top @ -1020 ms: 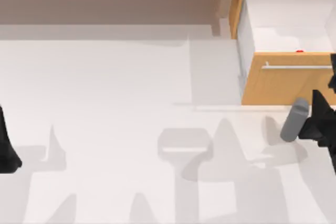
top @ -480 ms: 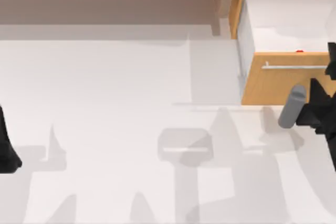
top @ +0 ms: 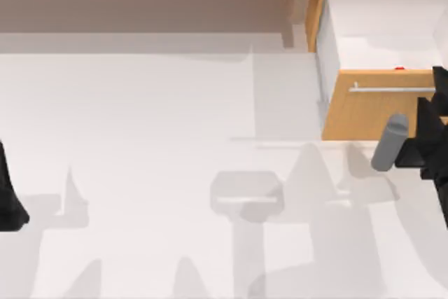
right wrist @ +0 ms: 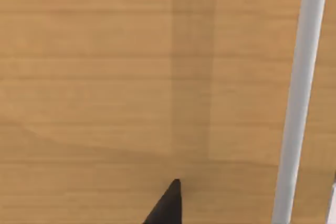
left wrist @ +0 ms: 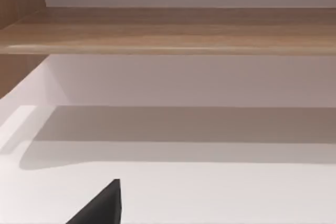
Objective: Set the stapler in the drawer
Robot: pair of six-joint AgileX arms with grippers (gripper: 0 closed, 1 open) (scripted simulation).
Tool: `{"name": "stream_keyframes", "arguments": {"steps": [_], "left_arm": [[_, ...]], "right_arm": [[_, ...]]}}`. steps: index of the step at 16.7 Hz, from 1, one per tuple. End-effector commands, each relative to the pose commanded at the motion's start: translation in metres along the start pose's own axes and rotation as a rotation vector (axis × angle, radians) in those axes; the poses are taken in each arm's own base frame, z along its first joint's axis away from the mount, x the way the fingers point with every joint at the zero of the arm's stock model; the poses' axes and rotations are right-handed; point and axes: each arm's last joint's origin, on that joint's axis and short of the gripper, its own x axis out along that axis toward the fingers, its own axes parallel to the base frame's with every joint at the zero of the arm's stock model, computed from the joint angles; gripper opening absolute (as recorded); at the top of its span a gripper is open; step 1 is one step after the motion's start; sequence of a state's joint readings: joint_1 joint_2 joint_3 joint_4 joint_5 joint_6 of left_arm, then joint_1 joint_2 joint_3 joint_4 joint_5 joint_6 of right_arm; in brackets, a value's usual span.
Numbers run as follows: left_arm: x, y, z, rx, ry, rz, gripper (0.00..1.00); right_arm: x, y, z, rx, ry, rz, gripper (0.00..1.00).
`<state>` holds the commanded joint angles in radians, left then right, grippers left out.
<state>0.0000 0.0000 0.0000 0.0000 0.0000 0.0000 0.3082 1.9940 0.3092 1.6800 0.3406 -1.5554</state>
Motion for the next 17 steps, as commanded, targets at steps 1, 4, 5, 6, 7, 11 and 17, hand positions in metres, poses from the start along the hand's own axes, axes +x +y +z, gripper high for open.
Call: {"name": "stream_keyframes", "arguments": {"steps": [1,4,5,6,7,11,17], "left_arm": [[0.0000,0.0000,0.0000,0.000,0.000,0.000,1.00],[0.0000,0.0000,0.0000,0.000,0.000,0.000,1.00],[0.0000,0.0000,0.0000,0.000,0.000,0.000,1.00],[0.0000,0.0000,0.0000,0.000,0.000,0.000,1.00],[0.0000,0.0000,0.0000,0.000,0.000,0.000,1.00],[0.0000,0.0000,0.0000,0.000,0.000,0.000,1.00],[0.0000,0.0000,0.0000,0.000,0.000,0.000,1.00]], "right_arm": [[0.0000,0.0000,0.0000,0.000,0.000,0.000,0.40],[0.0000,0.0000,0.0000,0.000,0.000,0.000,0.17],[0.0000,0.0000,0.0000,0.000,0.000,0.000,0.10],[0.0000,0.0000,0.0000,0.000,0.000,0.000,0.02],[0.0000,0.0000,0.0000,0.000,0.000,0.000,0.00],[0.0000,0.0000,0.0000,0.000,0.000,0.000,0.00],[0.0037,0.0007,0.0002,0.001,0.002,0.003,0.00]]}}
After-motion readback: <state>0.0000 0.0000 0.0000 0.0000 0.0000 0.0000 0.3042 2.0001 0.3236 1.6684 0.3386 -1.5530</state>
